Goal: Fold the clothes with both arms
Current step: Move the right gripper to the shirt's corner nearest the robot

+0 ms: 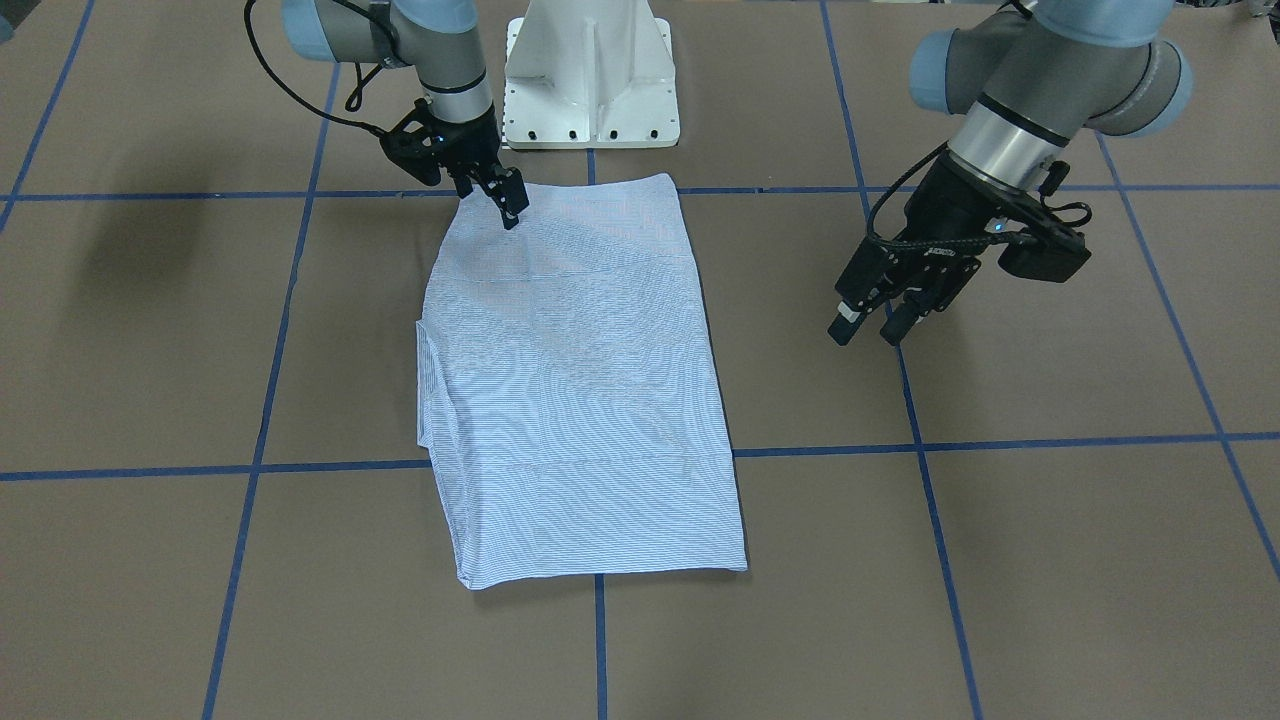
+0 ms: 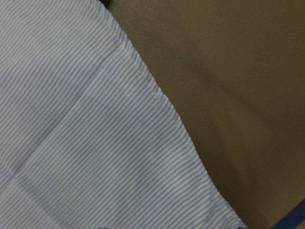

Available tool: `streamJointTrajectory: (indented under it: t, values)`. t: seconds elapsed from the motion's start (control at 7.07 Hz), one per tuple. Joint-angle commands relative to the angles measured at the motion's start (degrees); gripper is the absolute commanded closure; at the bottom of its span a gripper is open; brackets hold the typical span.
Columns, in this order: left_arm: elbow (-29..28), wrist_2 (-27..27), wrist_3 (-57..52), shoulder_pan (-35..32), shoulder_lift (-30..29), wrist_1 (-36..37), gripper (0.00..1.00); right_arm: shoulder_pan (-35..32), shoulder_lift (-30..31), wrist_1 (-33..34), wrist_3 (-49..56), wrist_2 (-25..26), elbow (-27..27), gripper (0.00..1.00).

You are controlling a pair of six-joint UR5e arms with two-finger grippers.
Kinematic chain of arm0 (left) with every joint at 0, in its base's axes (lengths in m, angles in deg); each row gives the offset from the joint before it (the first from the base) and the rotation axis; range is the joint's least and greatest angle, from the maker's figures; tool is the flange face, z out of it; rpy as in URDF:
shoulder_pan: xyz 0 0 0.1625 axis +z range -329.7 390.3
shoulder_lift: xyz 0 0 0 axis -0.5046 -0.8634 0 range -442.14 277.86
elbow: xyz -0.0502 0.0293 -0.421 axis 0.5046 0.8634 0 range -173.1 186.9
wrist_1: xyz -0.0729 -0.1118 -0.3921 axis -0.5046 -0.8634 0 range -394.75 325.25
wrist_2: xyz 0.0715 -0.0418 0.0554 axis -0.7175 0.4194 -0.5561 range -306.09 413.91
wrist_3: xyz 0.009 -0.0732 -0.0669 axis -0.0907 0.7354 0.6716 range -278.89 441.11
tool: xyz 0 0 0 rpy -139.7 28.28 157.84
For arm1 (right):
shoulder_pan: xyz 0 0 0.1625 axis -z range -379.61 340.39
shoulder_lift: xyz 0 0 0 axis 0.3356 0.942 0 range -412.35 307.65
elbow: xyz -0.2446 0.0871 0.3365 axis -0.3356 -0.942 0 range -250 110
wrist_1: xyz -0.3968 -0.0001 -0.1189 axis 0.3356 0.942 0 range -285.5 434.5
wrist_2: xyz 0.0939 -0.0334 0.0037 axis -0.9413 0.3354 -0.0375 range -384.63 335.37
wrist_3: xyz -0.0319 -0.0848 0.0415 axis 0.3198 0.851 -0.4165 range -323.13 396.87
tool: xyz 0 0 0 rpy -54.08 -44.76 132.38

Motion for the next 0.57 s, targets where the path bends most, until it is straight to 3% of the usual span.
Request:
streamJointTrajectory:
  t: [0.0,0.14,0.28,0.42]
  values:
    - [0.47,0.0,0.0,-0.09,-0.02,0.23,0.19,0.2,-0.06,0.02,-0.13,0.0,-0.25,0.18]
    - [0.55,0.0,0.0,-0.09,-0.02,0.23,0.19,0.2,-0.06,0.02,-0.13,-0.08,-0.25,0.22]
    - [0.73,0.0,0.0,-0.09,-0.02,0.23,0.19,0.2,-0.14,0.02,-0.13,-0.08,-0.25,0.48]
    - [0.9,0.0,0.0,-0.09,-0.1,1.01,0.19,0.29,-0.06,0.02,-0.21,0.0,-0.34,0.83]
